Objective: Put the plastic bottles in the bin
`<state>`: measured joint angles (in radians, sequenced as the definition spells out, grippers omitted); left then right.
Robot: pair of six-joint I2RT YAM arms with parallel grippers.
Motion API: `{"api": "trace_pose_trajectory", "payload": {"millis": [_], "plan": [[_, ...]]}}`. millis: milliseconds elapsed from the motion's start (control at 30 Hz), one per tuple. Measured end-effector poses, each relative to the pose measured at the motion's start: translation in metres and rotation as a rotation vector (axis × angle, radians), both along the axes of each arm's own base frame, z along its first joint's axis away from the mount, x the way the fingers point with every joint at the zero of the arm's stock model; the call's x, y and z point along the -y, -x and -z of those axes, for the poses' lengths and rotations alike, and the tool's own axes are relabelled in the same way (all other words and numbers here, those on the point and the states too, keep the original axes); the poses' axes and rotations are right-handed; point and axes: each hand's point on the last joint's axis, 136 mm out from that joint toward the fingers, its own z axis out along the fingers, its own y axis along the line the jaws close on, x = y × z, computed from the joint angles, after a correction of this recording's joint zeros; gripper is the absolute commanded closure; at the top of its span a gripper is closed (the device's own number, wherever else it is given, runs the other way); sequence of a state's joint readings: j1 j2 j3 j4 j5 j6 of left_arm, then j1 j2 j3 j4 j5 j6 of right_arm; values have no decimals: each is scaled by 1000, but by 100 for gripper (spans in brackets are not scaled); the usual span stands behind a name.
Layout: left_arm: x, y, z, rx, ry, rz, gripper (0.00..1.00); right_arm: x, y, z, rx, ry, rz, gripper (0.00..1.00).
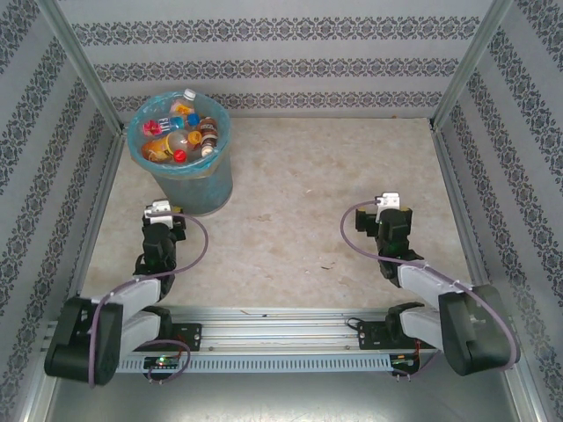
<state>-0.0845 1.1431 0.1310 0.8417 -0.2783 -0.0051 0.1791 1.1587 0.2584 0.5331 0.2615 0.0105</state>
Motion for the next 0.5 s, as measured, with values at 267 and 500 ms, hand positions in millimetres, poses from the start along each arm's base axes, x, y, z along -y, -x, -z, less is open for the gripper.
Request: {"api": "trace_pose_trajectory", "payload": {"millis": [267,500], "plan": [[15,-20,41,-31,18,101,14,-31,-20,-6,79,1,-202,2],[23,-36,46,-35,16,148,0,-1,-38,3,119,-51,-139,2]]}}
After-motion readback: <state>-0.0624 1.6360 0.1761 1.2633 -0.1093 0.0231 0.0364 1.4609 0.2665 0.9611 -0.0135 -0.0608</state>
